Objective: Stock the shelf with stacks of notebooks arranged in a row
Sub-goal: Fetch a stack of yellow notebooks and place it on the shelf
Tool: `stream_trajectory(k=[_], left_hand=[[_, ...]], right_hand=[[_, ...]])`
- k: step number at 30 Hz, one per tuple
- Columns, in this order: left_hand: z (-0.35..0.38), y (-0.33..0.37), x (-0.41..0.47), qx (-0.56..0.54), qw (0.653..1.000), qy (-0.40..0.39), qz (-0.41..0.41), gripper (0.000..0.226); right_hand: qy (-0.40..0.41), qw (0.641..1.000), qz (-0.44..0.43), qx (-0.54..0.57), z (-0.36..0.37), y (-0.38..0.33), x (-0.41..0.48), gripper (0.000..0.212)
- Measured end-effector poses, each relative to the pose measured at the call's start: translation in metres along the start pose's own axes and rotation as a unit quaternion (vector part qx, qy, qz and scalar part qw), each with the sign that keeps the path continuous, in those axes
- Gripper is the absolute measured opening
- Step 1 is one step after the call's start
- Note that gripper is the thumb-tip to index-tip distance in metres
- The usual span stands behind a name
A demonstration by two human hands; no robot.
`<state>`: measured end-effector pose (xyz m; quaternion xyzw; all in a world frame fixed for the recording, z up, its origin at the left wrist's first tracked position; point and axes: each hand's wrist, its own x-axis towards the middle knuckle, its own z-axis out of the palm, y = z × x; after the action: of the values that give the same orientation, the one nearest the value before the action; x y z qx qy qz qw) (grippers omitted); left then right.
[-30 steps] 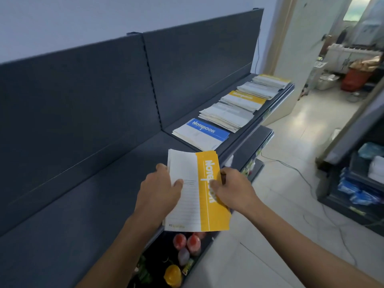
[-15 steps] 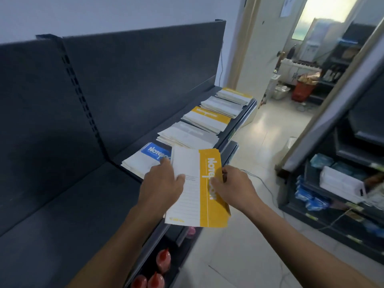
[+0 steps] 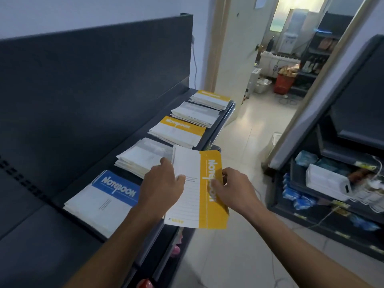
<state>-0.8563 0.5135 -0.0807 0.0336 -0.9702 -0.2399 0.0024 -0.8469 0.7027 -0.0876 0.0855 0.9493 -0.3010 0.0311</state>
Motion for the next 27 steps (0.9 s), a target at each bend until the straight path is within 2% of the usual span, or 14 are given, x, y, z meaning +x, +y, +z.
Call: stream_trajectory(k=[13,27], left_hand=[[0.068,0.127,0.078,-0.028,0.997,0.028,-0.065,0.040],[0.085,0.142,0.200,-0.066,0.985,0.094,-0.125,0.024]], right_hand=[[-0.034,0.998,-0.052,-0.012,-0.074,0.098,0.129,0.024],[-0.055,0.990,-0.125,-0.017,-0.074,0.088,0.275,0.018]])
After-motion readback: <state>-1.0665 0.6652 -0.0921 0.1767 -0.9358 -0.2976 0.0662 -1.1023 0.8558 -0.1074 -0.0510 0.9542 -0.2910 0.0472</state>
